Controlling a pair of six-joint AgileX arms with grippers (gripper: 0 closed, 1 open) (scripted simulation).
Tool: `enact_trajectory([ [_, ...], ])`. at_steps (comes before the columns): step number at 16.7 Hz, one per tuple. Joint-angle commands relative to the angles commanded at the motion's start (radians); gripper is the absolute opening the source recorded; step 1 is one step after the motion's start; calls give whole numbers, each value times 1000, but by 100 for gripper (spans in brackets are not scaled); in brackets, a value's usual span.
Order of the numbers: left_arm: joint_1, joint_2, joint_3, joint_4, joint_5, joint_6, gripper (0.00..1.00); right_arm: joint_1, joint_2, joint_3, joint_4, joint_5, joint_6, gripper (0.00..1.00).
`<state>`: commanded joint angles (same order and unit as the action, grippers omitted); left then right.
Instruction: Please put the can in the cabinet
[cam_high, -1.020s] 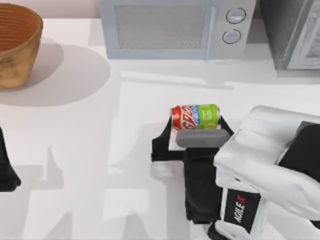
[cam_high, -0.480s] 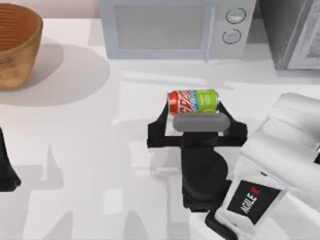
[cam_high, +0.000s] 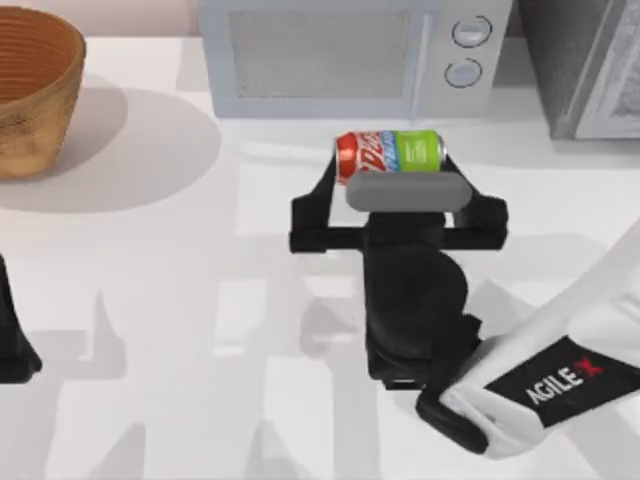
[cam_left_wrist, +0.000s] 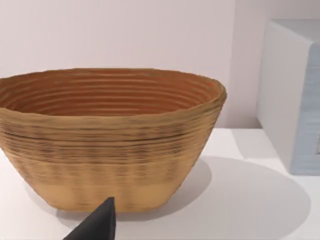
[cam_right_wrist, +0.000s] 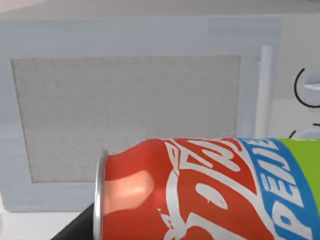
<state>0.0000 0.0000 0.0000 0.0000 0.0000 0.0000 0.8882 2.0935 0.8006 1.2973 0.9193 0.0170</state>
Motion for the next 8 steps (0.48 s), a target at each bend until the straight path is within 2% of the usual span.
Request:
enact_trajectory([
  [5,0,0,0,0,0,0,100,-1,-182,-10,-181,1,1,0],
  [8,0,0,0,0,0,0,100,4,-217,-15,-218,1,0,0],
])
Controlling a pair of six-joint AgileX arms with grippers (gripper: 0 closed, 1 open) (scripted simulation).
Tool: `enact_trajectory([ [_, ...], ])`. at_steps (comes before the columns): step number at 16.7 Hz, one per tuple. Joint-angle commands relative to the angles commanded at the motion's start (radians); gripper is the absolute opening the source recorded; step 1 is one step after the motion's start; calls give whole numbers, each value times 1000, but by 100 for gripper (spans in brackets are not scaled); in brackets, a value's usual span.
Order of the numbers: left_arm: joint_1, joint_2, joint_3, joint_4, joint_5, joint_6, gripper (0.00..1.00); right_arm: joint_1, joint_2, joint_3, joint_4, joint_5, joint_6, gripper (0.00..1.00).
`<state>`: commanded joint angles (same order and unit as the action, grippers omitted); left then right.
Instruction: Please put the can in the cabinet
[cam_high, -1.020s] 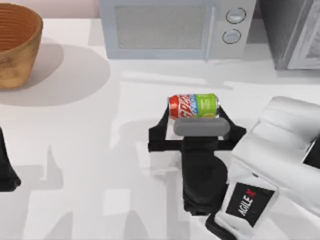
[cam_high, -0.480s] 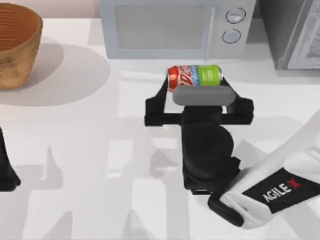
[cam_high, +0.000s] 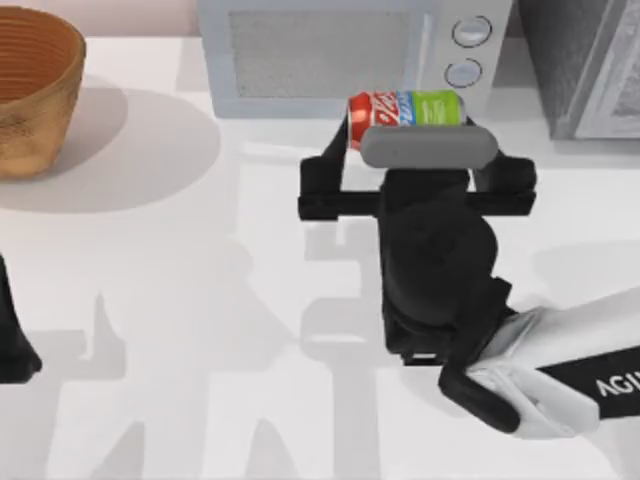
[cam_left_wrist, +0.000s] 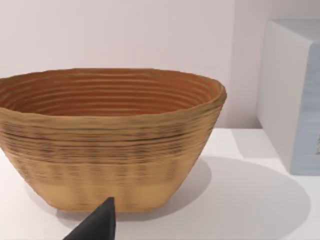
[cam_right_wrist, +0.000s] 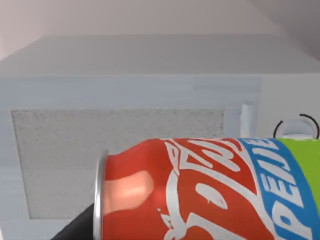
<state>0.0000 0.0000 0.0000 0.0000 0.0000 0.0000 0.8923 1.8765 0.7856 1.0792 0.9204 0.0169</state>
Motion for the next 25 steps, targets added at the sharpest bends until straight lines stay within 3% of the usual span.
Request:
enact_trajectory([
  [6,0,0,0,0,0,0,100,-29,-27,-6,-15,-3,4,0],
  [11,0,0,0,0,0,0,100,-171,-277,-100,-162,-92,9,0],
  [25,0,0,0,0,0,0,100,-736,-1521,-626,-883,-715,4,0],
])
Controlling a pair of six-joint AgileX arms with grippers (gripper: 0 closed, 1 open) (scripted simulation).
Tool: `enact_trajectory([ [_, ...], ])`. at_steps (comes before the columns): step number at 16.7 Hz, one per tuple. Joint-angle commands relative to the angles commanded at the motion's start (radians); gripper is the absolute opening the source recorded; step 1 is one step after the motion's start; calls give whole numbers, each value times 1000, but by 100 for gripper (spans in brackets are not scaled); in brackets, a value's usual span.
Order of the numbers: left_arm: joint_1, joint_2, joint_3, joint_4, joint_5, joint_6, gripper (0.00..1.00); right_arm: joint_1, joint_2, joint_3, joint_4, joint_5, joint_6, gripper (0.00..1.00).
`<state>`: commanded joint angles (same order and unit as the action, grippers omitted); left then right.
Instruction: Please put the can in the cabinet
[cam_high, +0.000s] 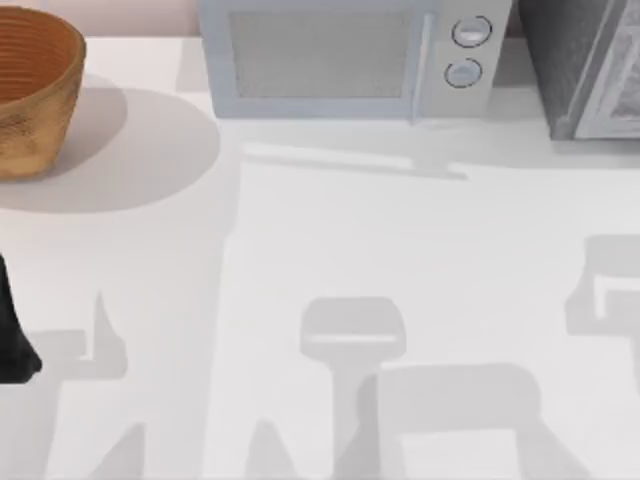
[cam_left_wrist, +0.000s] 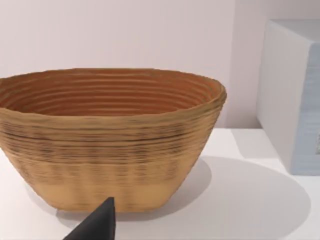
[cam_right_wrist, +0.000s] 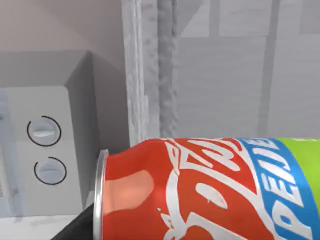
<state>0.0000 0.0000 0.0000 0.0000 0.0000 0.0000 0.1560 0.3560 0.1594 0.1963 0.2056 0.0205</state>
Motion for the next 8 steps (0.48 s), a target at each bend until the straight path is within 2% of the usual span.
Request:
enact_trajectory([
  [4,0,0,0,0,0,0,100,-110,-259,-112,-139,-143,-13,0],
  [8,0,0,0,0,0,0,100,-156,-356,-159,-196,-206,-20,0],
])
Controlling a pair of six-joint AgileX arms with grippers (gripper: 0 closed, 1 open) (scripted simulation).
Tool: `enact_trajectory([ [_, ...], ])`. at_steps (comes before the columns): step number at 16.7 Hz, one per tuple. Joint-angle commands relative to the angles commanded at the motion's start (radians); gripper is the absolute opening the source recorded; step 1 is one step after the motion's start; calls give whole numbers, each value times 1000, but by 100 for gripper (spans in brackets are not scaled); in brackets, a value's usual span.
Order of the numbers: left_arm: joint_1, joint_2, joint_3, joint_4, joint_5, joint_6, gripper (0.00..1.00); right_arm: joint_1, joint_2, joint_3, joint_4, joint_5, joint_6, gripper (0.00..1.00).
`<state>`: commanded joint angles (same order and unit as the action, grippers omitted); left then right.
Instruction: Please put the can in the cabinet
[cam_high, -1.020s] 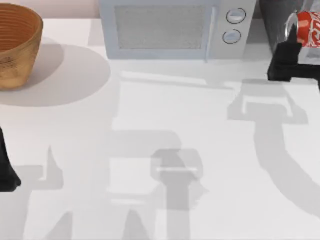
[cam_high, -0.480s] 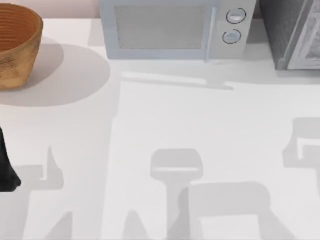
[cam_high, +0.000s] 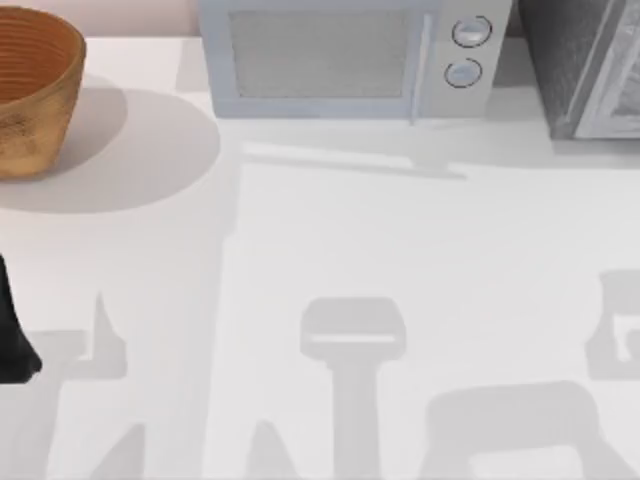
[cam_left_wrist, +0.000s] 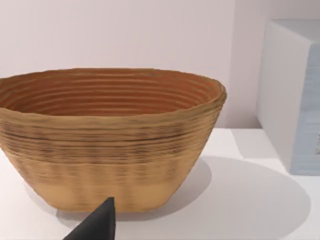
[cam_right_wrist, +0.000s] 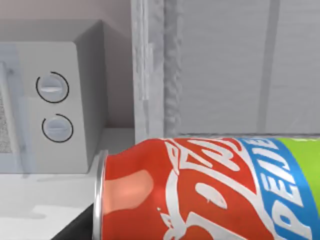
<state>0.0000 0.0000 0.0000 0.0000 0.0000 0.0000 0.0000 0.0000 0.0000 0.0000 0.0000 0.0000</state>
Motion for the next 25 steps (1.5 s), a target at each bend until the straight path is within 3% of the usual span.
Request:
enact_trajectory([
  [6,0,0,0,0,0,0,100,1,10,12,1,7,2,0],
  [10,0,0,0,0,0,0,100,-1,108,154,-23,38,0,0],
  [25,0,0,0,0,0,0,100,140,989,1301,-312,145,14,0],
])
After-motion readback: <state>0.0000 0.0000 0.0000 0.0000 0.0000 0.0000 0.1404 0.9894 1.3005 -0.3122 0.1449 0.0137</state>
